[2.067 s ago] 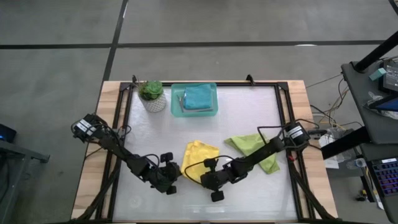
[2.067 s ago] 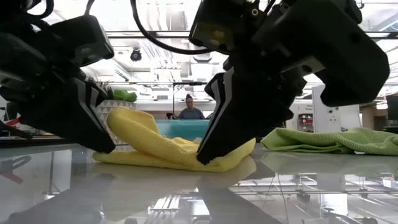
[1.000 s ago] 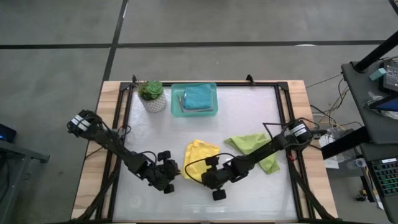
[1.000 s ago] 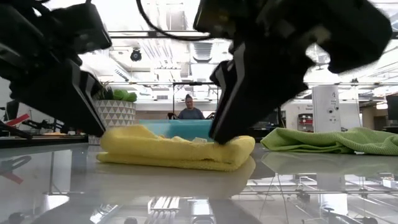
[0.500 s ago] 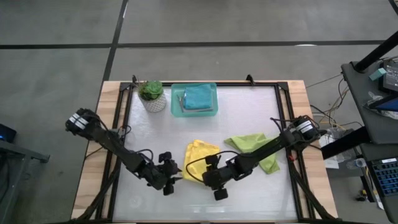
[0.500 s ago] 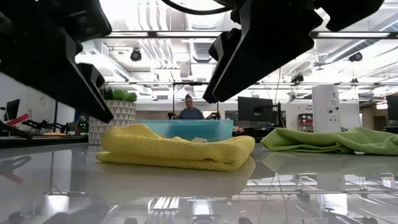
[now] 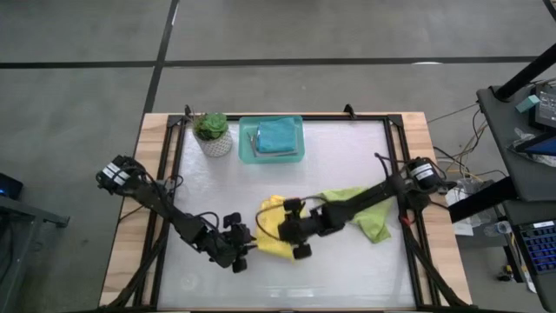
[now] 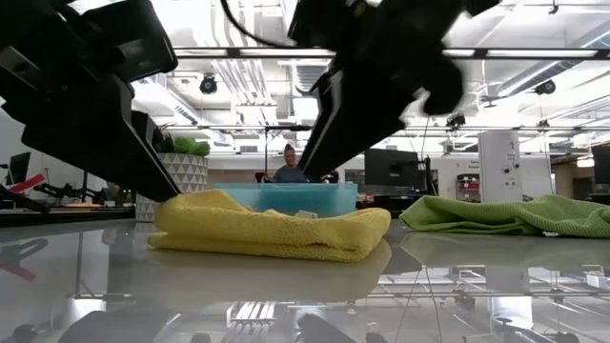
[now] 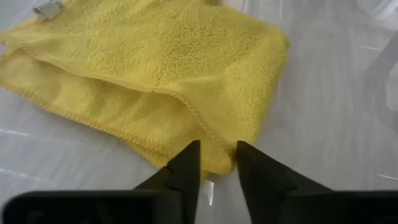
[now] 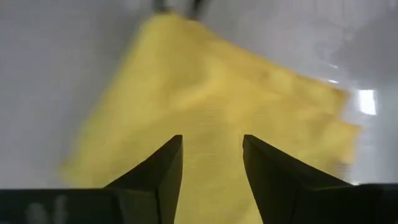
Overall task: Fold microfiber towels
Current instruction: Fold the yellow microfiber cloth
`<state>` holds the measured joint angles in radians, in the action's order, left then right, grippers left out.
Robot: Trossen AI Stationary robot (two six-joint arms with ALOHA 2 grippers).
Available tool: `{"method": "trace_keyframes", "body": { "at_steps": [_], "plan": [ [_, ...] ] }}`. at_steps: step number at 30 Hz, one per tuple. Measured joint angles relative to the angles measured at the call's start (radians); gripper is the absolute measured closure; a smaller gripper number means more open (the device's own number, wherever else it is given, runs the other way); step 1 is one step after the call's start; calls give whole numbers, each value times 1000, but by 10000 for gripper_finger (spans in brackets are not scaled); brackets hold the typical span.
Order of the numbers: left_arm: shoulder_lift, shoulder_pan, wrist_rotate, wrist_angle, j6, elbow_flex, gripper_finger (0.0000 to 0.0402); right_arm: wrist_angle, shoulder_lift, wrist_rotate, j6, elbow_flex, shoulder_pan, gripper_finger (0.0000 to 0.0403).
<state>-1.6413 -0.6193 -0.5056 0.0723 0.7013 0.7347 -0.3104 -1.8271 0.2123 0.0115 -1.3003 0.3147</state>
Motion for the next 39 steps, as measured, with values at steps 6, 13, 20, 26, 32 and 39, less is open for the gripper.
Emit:
{"method": "trace_keyframes", "body": {
  "at_steps": [6, 13, 20, 26, 32, 39],
  "plan": [
    [0, 0, 0, -1, -1, -5, 394, 38, 0, -30, 73, 0, -150, 257],
    [0, 0, 0, 7, -1, -3, 397, 121, -17, -294, 132, 0, -312, 262],
    [1, 2, 4, 52, 9, -4, 354, 144, -59, -370, 146, 2, -385, 262],
    [0, 2, 22, 51, 71, -5, 277, 165, -102, -378, 164, 2, -396, 262],
    [0, 2, 86, 56, 89, -5, 243, 193, -138, -449, 157, 2, -396, 262],
    [-12, 4, 84, 60, 106, -8, 276, 196, -128, -449, 162, 2, -396, 286]
  ]
}}
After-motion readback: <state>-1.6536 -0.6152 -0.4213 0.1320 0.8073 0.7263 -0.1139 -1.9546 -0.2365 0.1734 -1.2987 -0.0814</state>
